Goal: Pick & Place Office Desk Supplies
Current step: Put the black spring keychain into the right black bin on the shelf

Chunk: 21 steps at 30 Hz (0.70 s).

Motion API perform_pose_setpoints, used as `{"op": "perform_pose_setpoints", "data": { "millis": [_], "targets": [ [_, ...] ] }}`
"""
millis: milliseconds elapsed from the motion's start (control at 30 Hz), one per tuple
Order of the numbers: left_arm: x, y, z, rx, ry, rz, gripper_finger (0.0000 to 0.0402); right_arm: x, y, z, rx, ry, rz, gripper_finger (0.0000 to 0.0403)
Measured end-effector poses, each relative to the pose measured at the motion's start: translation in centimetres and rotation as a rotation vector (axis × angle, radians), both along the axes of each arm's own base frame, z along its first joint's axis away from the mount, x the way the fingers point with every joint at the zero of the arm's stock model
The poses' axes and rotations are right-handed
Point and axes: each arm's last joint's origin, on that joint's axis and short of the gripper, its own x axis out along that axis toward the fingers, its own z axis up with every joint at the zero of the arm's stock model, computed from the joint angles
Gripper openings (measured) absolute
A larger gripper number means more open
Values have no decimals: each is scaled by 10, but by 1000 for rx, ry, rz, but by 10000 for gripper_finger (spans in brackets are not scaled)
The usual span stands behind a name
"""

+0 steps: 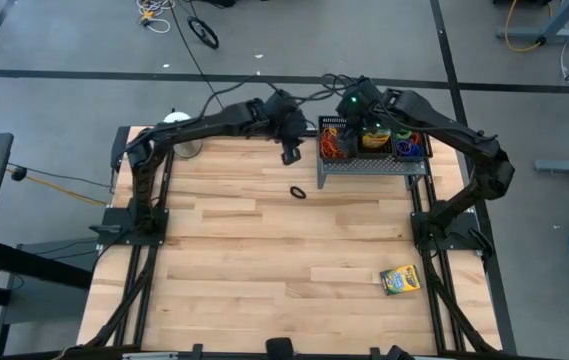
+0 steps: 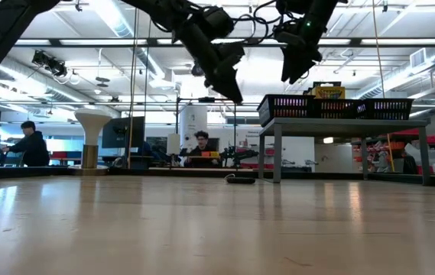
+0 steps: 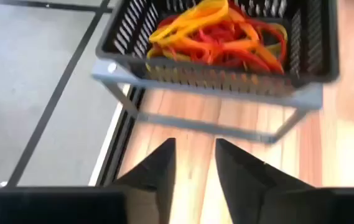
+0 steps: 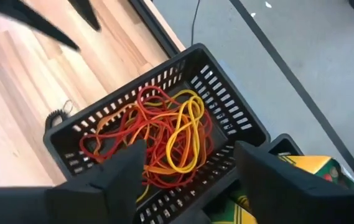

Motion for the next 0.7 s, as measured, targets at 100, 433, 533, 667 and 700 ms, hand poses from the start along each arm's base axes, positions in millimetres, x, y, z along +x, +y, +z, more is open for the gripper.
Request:
{"op": "perform_pose_setpoints", "data": {
  "millis": [100,433,533,667,700],
  "targets": [
    [-10,-6,5,-24,46,-22,94,-1,3,2,-5,10,22,223],
    [-62,-33,-43,-21,-114,-77,22,-7,40,-3,-89,-52,127,78],
    [-81,-44,-68,-30,-185,-100,16,-13,57,-14,-93,-80,156,49],
    [-102,-62,-102,-77,-283,-129,15,-24,87,-30,-80,-145,190,15],
    [-106,-67,-111,-93,-299,-132,15,-27,96,-35,-75,-167,203,9]
  ]
}}
